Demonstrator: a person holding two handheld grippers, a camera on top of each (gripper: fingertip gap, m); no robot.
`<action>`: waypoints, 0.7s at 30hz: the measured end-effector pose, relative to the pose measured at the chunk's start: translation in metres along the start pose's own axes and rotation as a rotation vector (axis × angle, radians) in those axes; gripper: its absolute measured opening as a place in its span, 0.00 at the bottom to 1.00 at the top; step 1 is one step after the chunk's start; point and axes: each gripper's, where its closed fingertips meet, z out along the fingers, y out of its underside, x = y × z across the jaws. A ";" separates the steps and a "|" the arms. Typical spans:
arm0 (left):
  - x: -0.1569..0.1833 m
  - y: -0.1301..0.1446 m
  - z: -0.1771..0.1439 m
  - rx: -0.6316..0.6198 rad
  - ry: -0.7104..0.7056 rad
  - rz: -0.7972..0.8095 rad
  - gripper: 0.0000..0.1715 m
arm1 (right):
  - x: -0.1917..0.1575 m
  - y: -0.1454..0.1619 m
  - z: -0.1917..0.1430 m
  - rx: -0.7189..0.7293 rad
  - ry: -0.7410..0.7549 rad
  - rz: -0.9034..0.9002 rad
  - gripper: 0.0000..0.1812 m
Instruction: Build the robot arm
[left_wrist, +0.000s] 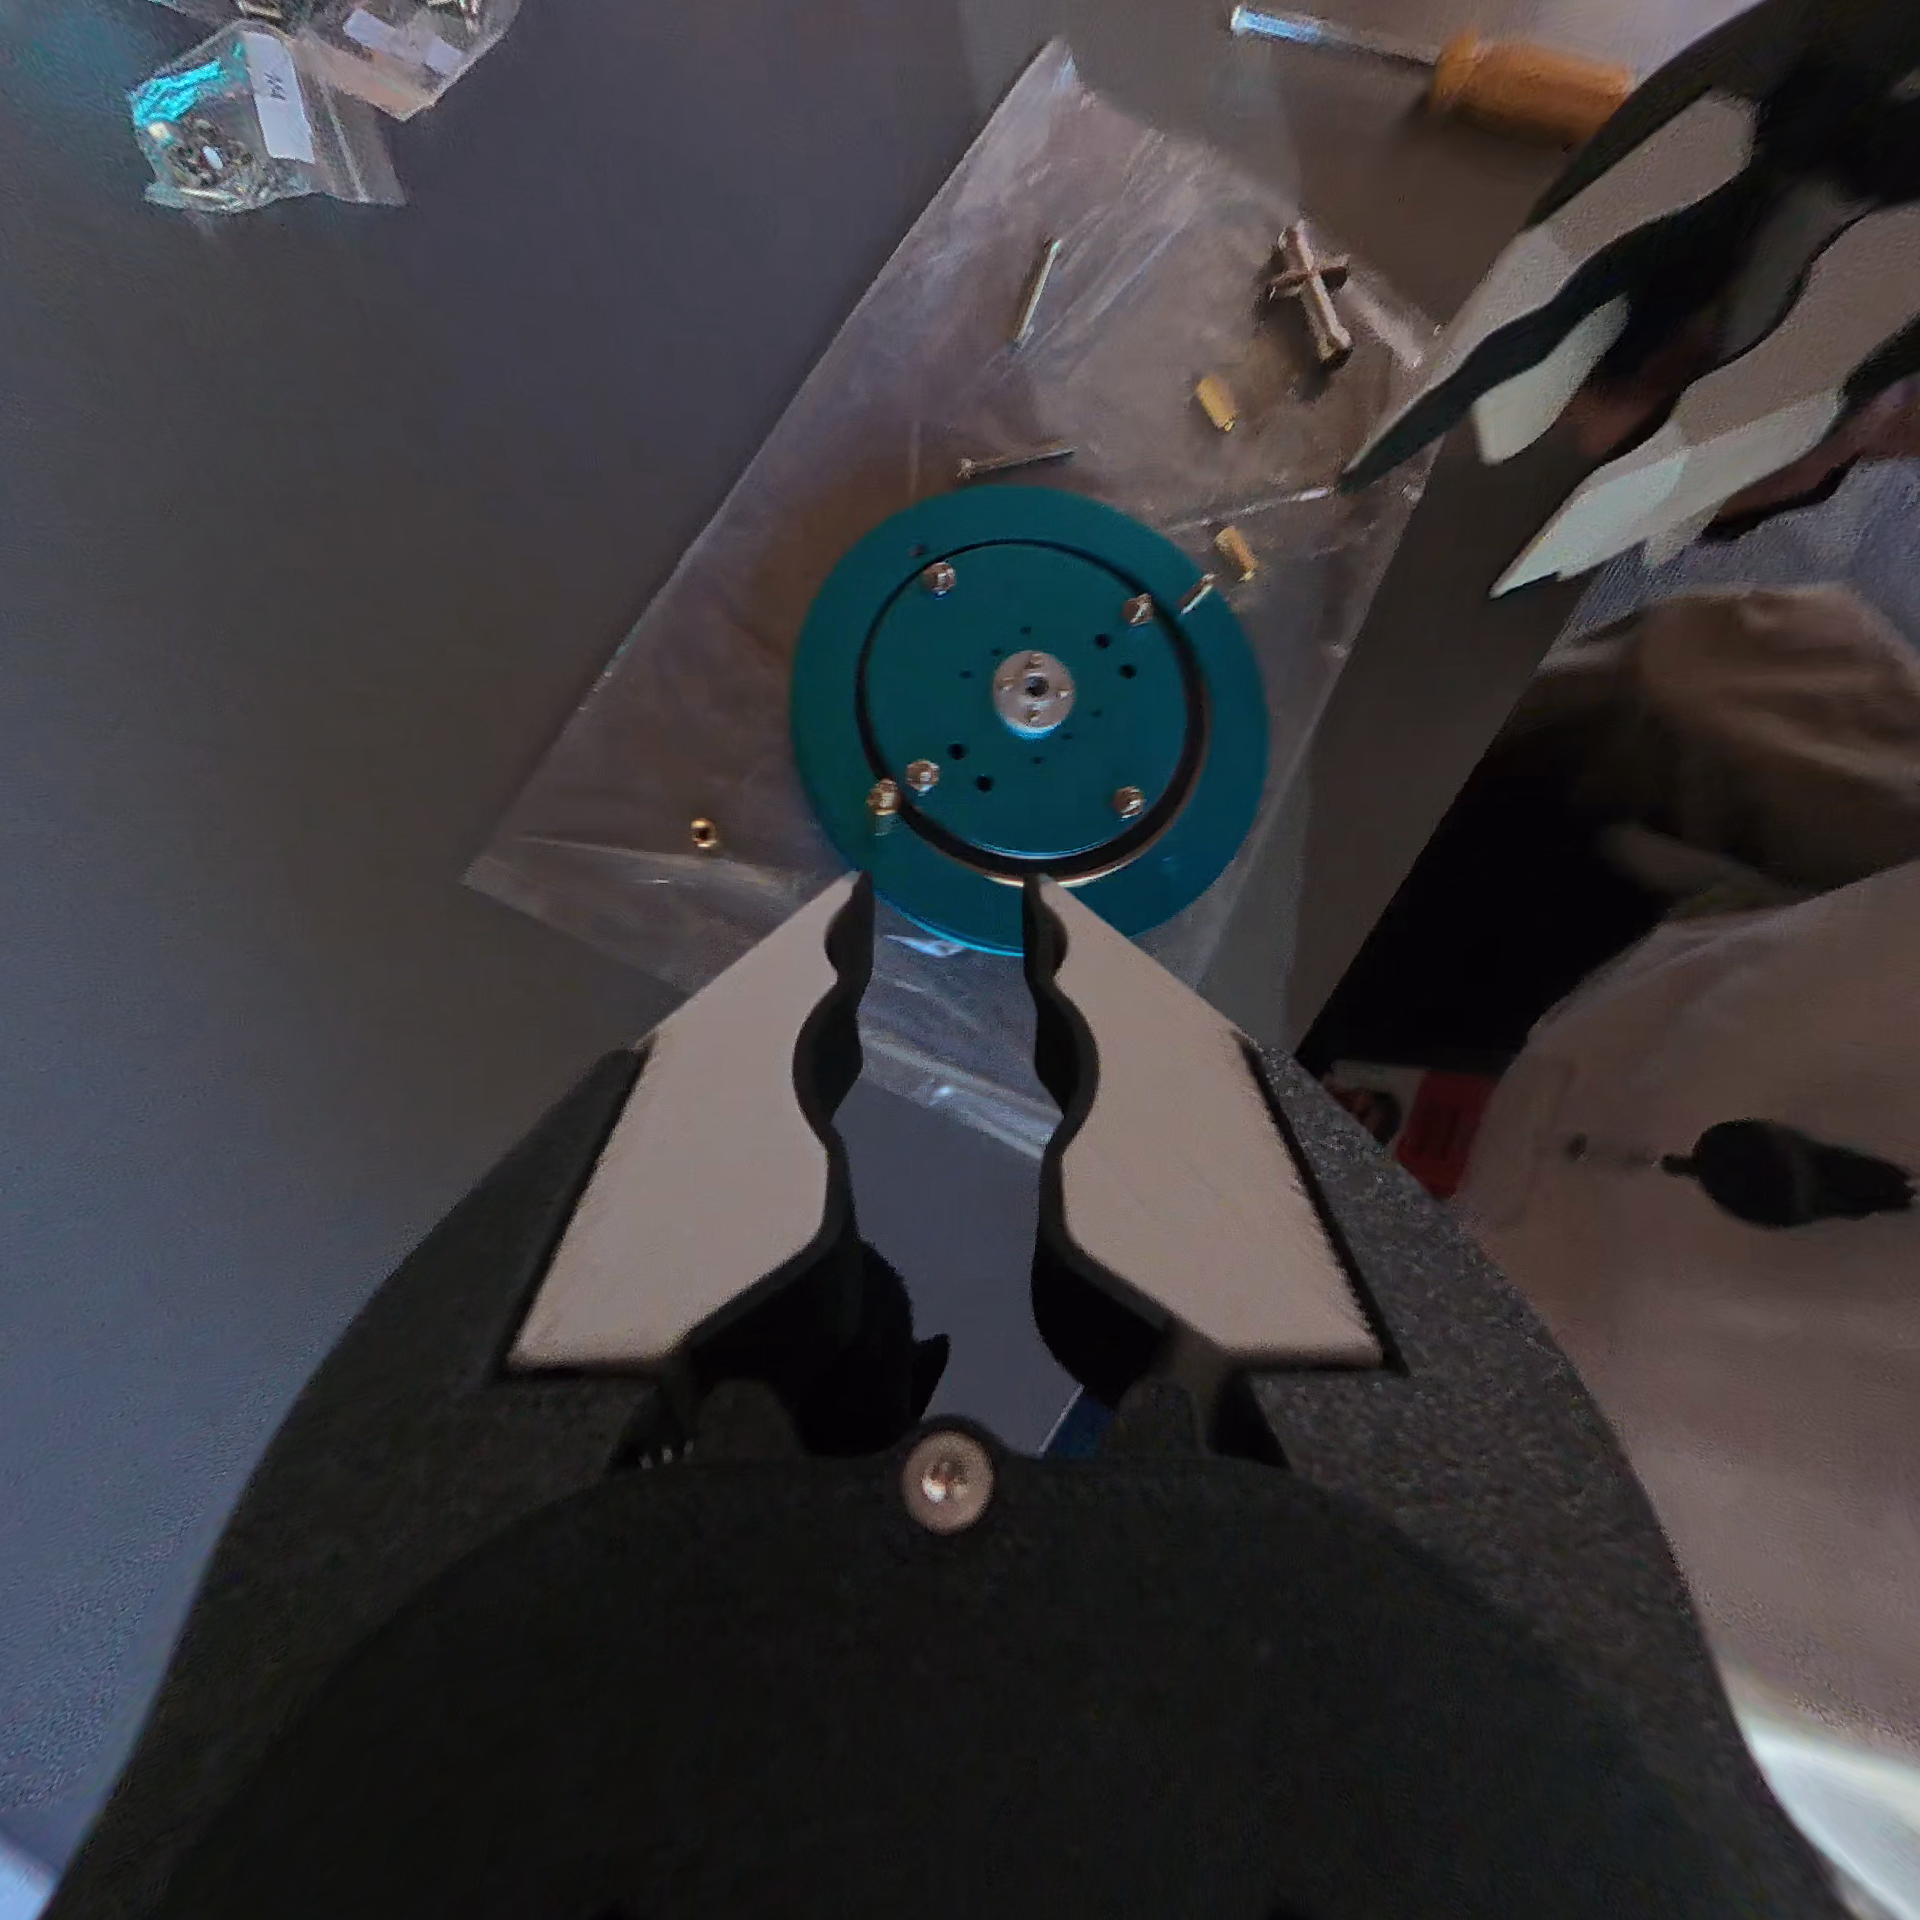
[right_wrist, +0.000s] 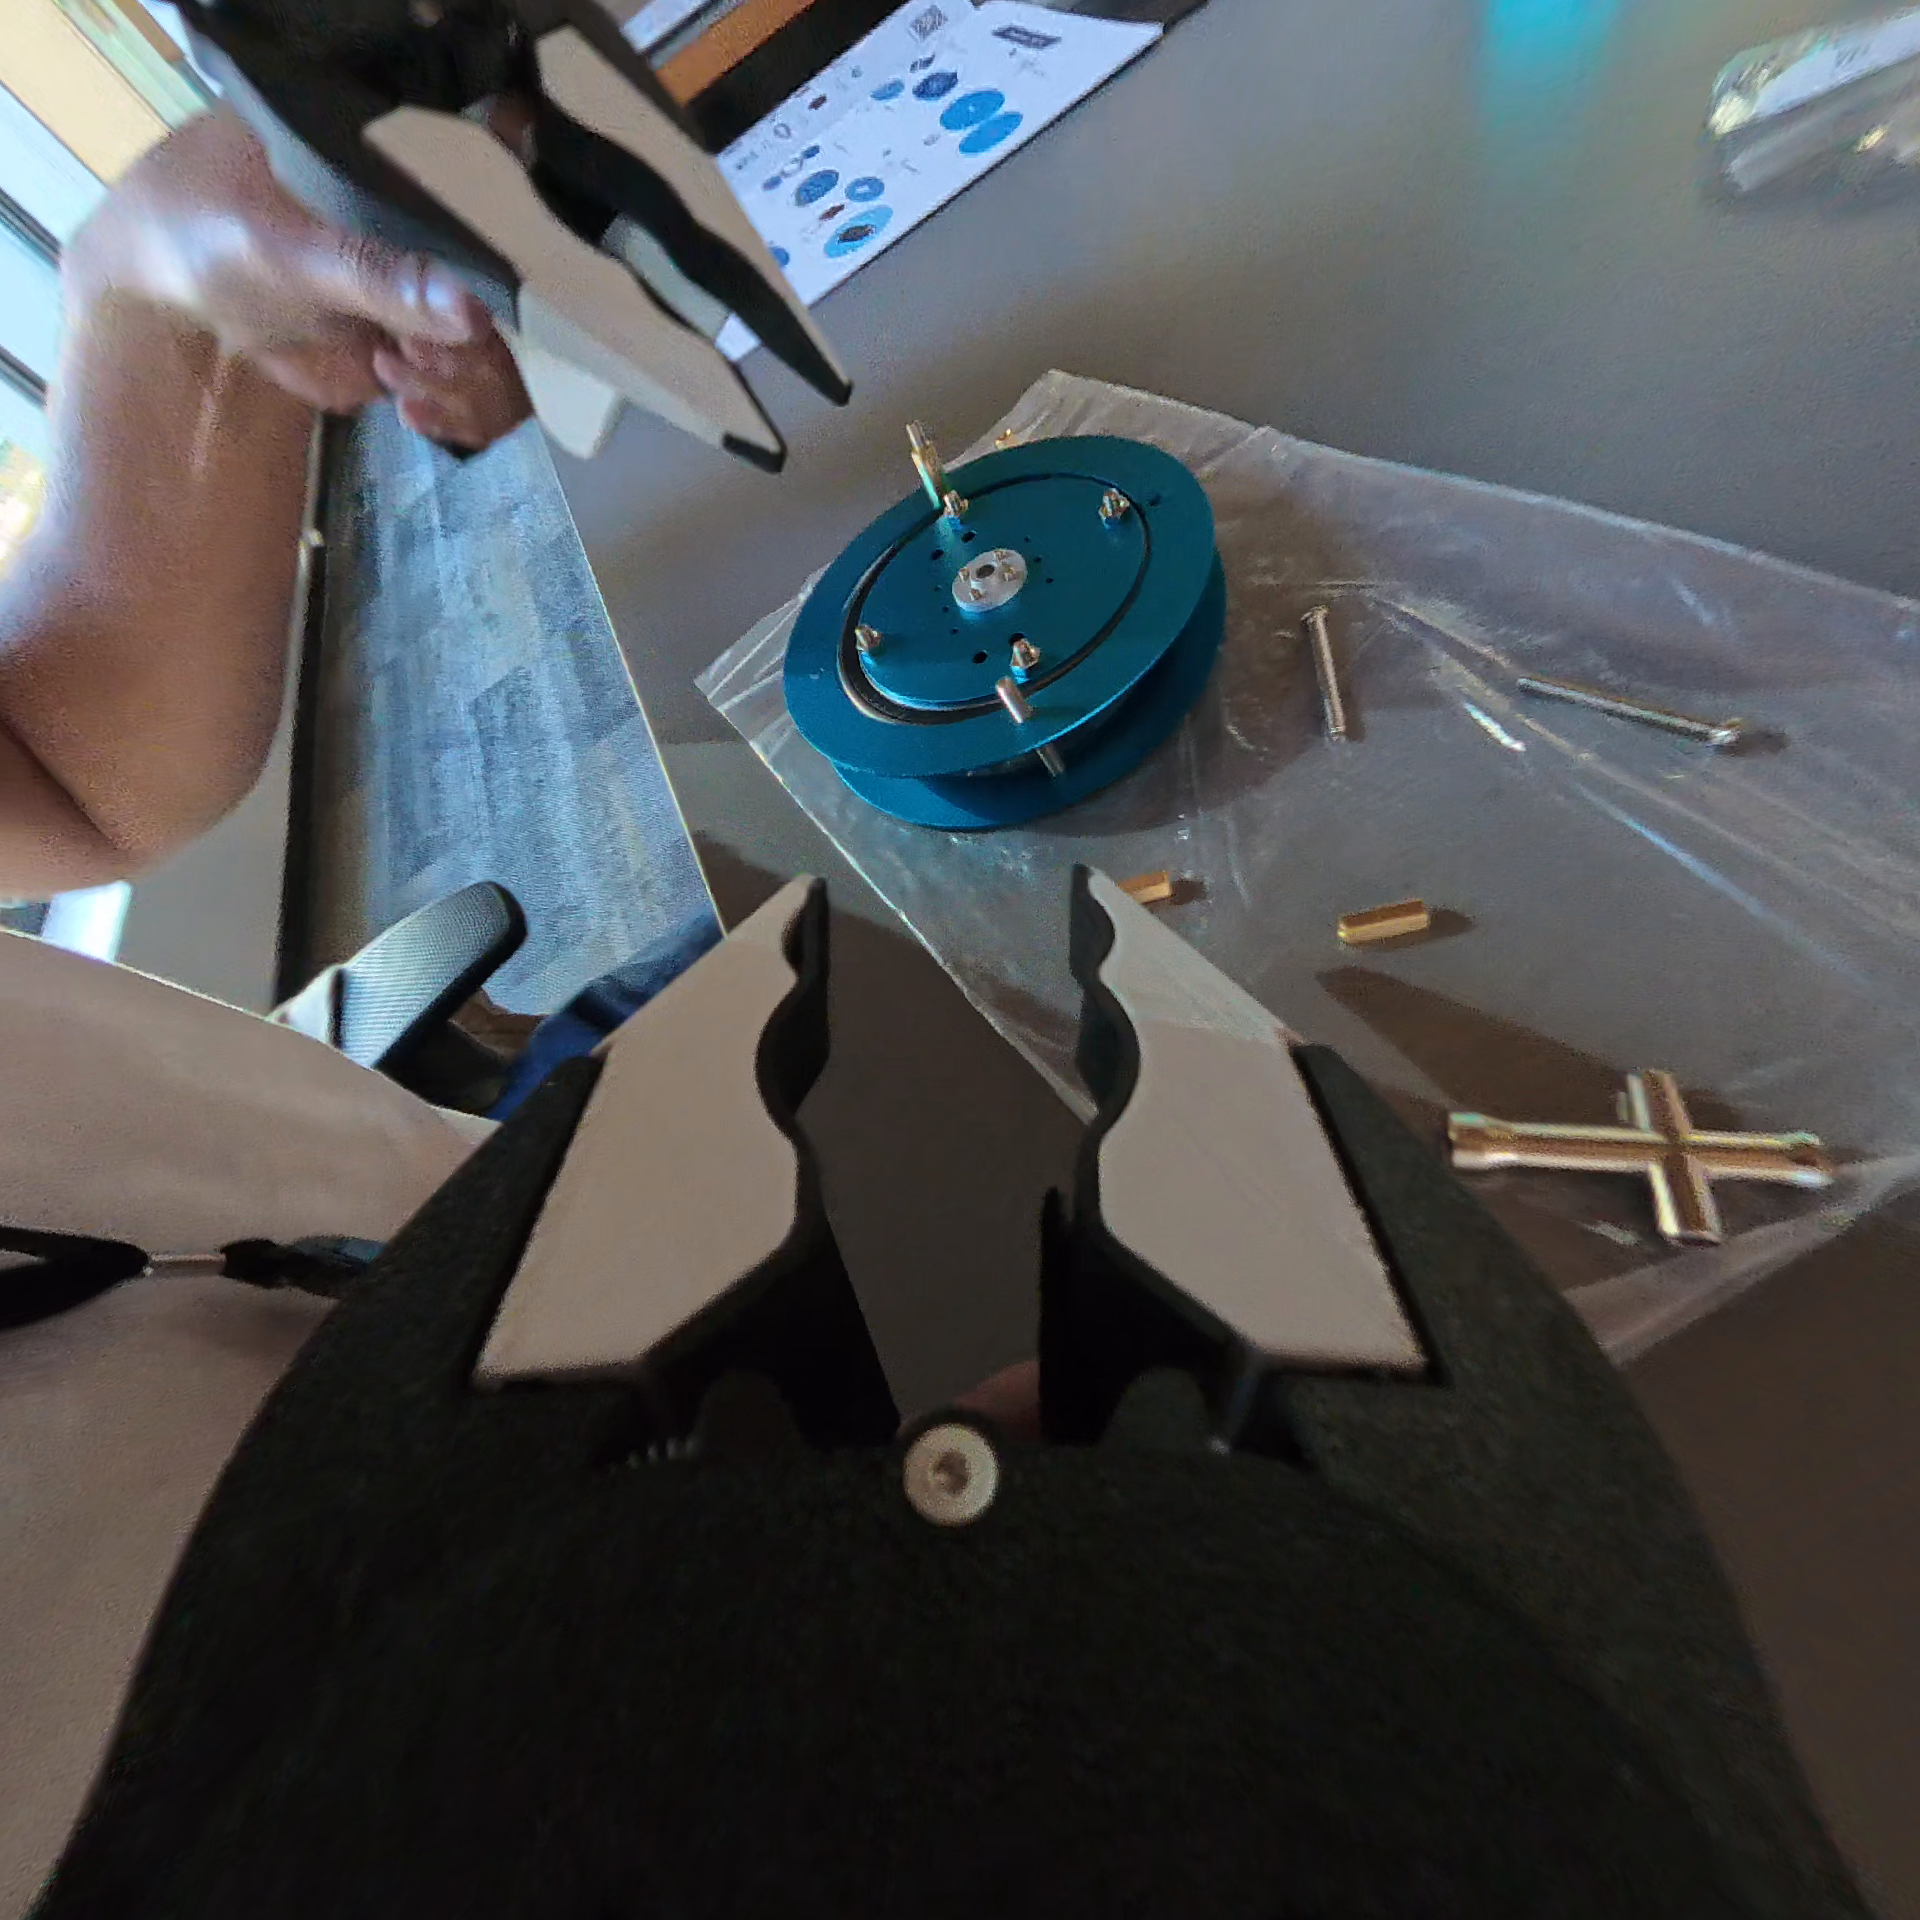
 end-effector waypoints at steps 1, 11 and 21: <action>0.004 0.002 0.002 0.025 -0.010 -0.018 0.17 | -0.002 -0.001 0.005 -0.012 -0.023 0.024 0.28; -0.011 0.002 0.010 0.174 0.043 -0.269 0.17 | 0.003 -0.015 0.038 -0.046 -0.080 0.216 0.33; -0.020 0.008 0.028 0.127 0.037 -0.272 0.16 | 0.017 -0.013 0.047 -0.118 -0.097 0.248 0.16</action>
